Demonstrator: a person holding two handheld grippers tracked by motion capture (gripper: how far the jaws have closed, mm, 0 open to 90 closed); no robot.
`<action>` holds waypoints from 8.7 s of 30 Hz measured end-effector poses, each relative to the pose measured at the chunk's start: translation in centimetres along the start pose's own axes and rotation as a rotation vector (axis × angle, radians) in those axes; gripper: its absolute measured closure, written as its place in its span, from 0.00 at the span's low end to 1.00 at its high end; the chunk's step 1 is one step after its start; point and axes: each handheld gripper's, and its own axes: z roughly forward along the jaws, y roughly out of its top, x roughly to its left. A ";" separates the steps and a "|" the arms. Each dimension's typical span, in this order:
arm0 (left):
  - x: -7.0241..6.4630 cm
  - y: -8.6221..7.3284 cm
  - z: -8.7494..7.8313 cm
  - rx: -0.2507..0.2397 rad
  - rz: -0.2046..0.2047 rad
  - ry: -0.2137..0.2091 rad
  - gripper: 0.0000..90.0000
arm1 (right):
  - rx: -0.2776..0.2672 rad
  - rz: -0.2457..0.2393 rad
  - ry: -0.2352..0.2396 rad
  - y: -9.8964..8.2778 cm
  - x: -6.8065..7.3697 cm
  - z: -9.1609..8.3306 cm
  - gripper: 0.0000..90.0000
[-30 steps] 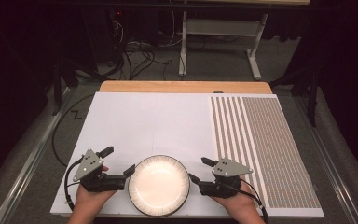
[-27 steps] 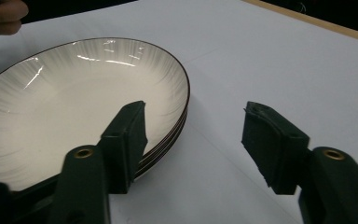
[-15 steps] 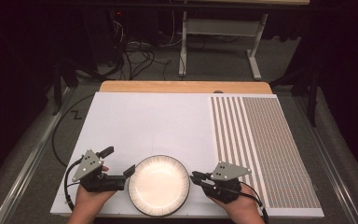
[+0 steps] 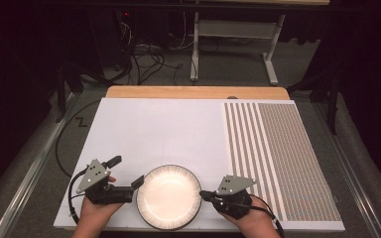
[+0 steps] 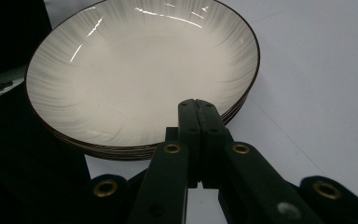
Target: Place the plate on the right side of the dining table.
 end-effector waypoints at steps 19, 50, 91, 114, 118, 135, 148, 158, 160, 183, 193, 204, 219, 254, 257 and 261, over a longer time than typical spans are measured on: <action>-0.1 0.0 -0.1 -0.012 0.007 -0.003 0.01 | 0.013 -0.032 -0.012 0.3 0.6 0.4 1.00; 0.0 0.0 -0.1 -0.017 0.002 -0.011 0.01 | 0.041 -0.038 -0.021 0.2 0.4 0.9 1.00; 0.5 0.0 -0.4 -0.035 -0.037 -0.011 0.01 | 0.038 -0.028 0.040 0.8 1.1 2.5 1.00; 0.5 0.1 -0.7 -0.043 -0.039 -0.014 0.01 | 0.035 -0.022 0.040 0.8 1.2 2.5 1.00; 0.6 0.1 -0.8 -0.045 -0.040 -0.012 0.01 | 0.036 -0.025 0.045 0.8 1.2 2.6 1.00; 0.7 0.2 -0.9 -0.049 -0.042 -0.009 0.01 | 0.060 -0.050 0.054 1.2 1.6 3.6 1.00; 0.8 0.2 -0.9 -0.040 -0.039 -0.010 0.01 | 0.071 -0.060 0.064 1.5 1.7 4.5 1.00; 0.7 0.3 -0.7 0.005 -0.035 0.008 0.01 | 0.072 -0.060 0.060 1.5 1.8 4.4 1.00; 0.6 0.4 -0.7 0.008 -0.038 0.006 0.01 | 0.072 -0.061 0.060 1.5 1.8 4.4 1.00; 1.5 2.5 -0.2 0.177 -0.133 -0.036 0.01 | 0.074 -0.078 0.044 1.6 1.5 4.4 1.00; 1.5 3.4 0.7 0.325 -0.139 -0.074 0.01 | 0.073 -0.084 0.045 1.7 1.5 4.4 1.00; 1.9 3.1 1.4 0.421 -0.170 -0.094 0.01 | 0.076 -0.086 0.041 1.7 1.6 4.4 1.00; 2.9 2.9 1.4 0.475 -0.304 -0.154 0.01 | 0.078 -0.089 0.037 1.7 1.7 4.4 1.00; 3.8 1.5 1.3 0.600 -0.476 -0.187 0.01 | 0.082 -0.098 0.031 1.8 1.9 4.3 1.00; 3.8 1.4 1.2 0.613 -0.495 -0.207 0.01 | 0.080 -0.098 0.030 1.8 1.9 4.3 1.00; 3.8 0.9 1.2 0.631 -0.527 -0.217 0.01 | 0.079 -0.097 0.029 1.8 1.9 4.3 1.00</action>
